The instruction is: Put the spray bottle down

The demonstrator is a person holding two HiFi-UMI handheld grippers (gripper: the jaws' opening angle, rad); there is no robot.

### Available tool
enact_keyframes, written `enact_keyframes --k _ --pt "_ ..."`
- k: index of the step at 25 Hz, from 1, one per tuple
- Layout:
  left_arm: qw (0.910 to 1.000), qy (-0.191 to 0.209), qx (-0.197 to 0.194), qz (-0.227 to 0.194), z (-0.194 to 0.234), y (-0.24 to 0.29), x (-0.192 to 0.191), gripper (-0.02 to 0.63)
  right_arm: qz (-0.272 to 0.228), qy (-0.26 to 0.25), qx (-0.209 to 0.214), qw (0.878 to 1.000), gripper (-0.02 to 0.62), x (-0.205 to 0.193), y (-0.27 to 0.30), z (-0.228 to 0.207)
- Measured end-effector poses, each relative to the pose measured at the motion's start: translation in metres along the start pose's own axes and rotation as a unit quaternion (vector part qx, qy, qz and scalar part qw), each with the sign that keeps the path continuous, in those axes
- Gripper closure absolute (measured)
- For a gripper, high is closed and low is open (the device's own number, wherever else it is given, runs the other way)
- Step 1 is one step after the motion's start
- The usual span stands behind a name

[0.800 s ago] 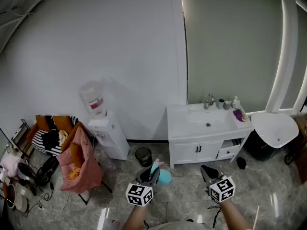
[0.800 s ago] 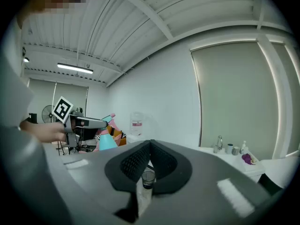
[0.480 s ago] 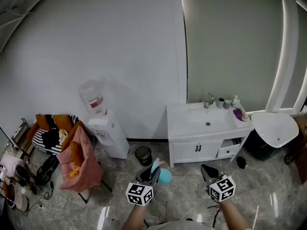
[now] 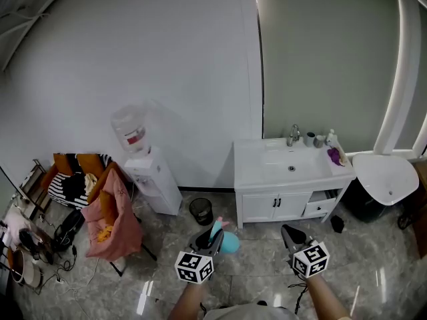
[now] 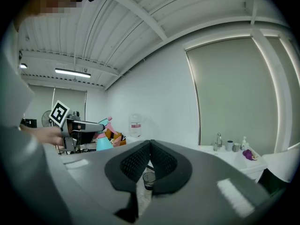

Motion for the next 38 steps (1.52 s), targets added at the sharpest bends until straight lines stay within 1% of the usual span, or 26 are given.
enact_keyframes --k 10,17,23,31,34,38 --pt "0.9999 0.001 0.012 -0.003 -0.021 0.012 -0.011 0.506 0.004 -0.007 0.023 1.0 0.584 -0.014 -0.007 -0.018" --pt "0.9995 -0.016 0.022 -0.017 -0.036 0.023 -0.019 0.506 0.005 -0.009 0.038 0.999 0.584 -0.025 -0.013 -0.04" --pt "0.9992 -0.023 0.03 -0.015 -0.043 0.036 -0.026 0.506 0.011 -0.006 0.047 0.999 0.584 -0.035 -0.011 -0.056" --pt "0.9993 -0.022 0.028 -0.013 -0.035 0.053 -0.028 0.506 0.011 0.001 0.043 0.999 0.584 -0.045 0.005 -0.066" --pt "0.9994 -0.021 0.024 -0.011 -0.023 0.066 -0.027 0.506 0.008 0.0 0.038 0.999 0.584 -0.044 0.019 -0.07" --pt "0.9995 -0.026 0.013 -0.009 0.0 0.086 -0.024 0.506 0.017 -0.005 0.03 0.999 0.584 -0.044 0.042 -0.075"
Point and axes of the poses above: the fingertips, and each gripper's own axes: y forward along the fingers, z to its left, x out of its top, the point moved 8 cm from there along -y, backward along the fingers, and after that the axes turned 11 degrees about -y, right-handed, at the moved point
